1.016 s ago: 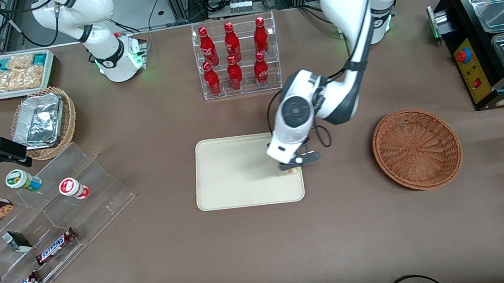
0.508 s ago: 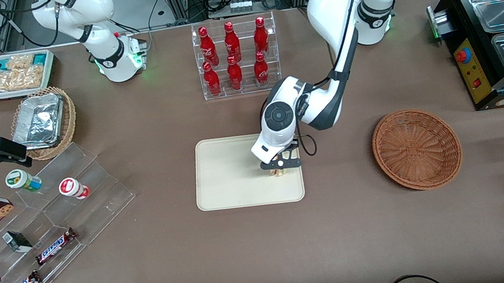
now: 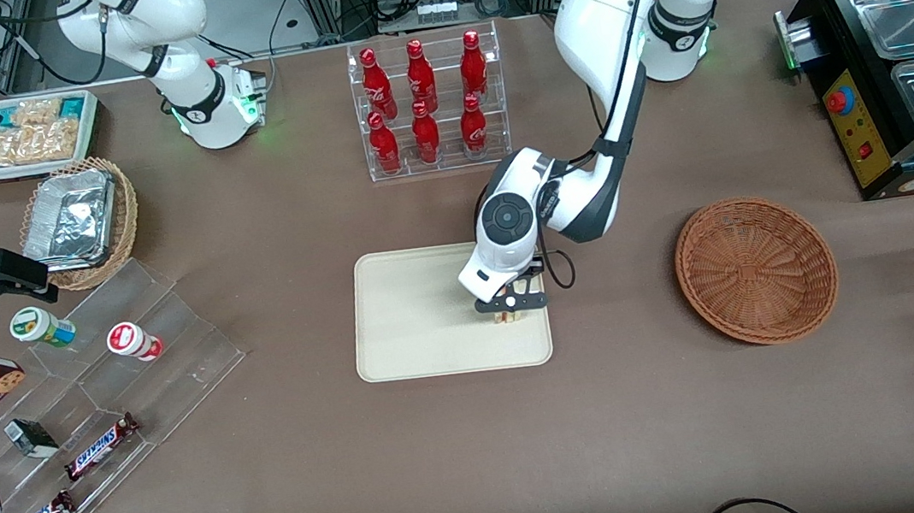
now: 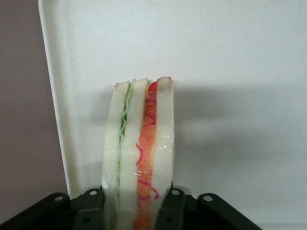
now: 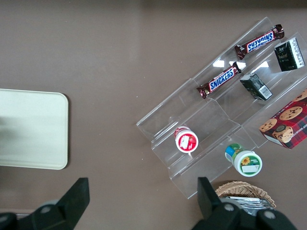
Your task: Place sandwich from basket to tray
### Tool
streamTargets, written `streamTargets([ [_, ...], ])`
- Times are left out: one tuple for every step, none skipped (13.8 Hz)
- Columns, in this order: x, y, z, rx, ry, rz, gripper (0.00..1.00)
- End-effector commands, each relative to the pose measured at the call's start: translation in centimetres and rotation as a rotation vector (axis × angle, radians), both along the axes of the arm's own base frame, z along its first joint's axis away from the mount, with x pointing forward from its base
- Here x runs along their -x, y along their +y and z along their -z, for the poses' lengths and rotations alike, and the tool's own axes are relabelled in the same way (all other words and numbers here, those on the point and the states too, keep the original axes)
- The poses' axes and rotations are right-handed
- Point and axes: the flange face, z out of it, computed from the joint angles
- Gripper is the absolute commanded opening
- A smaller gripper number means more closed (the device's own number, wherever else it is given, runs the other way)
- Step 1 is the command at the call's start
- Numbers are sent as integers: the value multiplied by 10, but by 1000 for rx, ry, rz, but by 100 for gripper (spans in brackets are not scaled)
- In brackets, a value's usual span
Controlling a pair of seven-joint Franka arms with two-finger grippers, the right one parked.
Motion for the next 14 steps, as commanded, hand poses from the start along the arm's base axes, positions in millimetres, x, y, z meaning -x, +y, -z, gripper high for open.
streamTargets([
  [-11, -8, -12, 20, -31, 3, 79],
  [-13, -8, -18, 24, -35, -1, 88],
  [-16, -6, -31, 34, -45, -6, 98],
  [-17, -3, -44, 33, -40, -9, 100],
  [-18, 5, -58, 20, -16, -21, 100],
  [-20, 17, -78, 6, 7, -33, 100],
  [-31, 43, -103, -8, 28, -63, 100],
  [-39, 65, -123, -11, 48, -89, 100],
  [-51, 92, -142, -4, 46, -127, 100],
  [-58, 117, -155, 2, 37, -160, 100],
  [-63, 142, -166, 6, 32, -194, 100],
  [-68, 174, -182, 20, 24, -241, 100],
  [-70, 211, -198, 34, 15, -278, 100],
  [-66, 240, -216, 47, 1, -250, 100],
])
